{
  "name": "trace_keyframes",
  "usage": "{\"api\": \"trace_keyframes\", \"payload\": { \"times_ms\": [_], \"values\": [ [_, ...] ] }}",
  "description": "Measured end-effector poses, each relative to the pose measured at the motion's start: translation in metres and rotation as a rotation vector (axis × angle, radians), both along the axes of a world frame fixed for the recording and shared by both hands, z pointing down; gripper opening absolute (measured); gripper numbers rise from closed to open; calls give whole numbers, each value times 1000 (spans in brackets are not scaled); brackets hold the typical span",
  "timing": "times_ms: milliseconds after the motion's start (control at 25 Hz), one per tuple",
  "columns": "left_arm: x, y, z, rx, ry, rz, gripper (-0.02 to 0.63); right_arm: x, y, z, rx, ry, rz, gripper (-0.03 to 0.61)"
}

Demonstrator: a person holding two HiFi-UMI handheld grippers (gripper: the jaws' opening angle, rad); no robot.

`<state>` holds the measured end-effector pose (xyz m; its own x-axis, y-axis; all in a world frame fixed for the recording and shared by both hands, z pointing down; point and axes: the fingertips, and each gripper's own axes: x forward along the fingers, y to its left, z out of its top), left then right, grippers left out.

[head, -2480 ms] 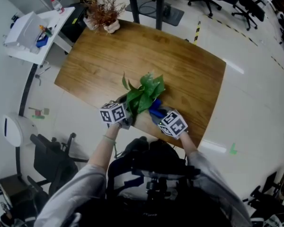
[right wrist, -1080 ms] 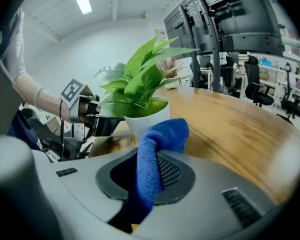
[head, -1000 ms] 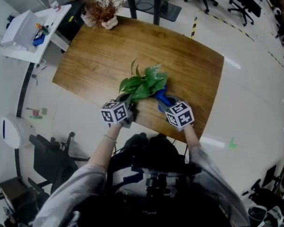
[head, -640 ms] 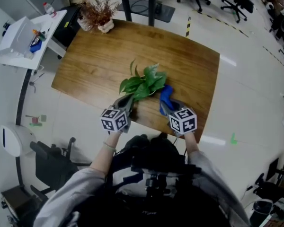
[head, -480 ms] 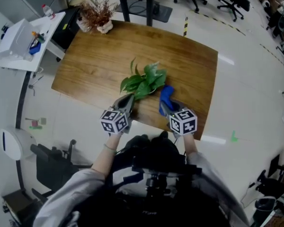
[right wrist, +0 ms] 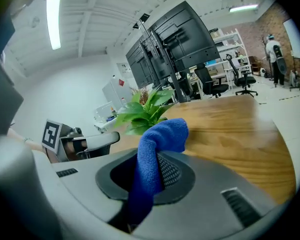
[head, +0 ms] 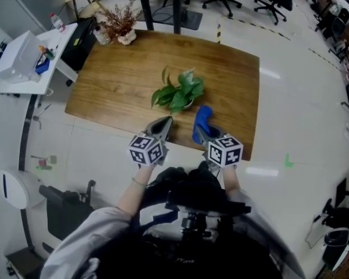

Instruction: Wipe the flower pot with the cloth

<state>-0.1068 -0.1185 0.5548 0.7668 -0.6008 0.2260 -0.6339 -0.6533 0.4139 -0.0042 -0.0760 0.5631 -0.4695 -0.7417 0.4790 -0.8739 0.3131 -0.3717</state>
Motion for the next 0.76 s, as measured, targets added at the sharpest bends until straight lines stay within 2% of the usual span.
{"api": "trace_keyframes", "payload": {
  "times_ms": [200, 520, 760],
  "values": [
    [11, 13, -14, 35, 13, 46, 7, -3, 10, -9, 21, -26, 24, 54],
    [23, 26, -14, 43, 20, 102, 7, -4, 28, -15, 48, -28, 46, 54],
    [29, 32, -11, 44, 29, 104, 7, 2, 42, -11, 56, -17, 52, 54]
  ]
}}
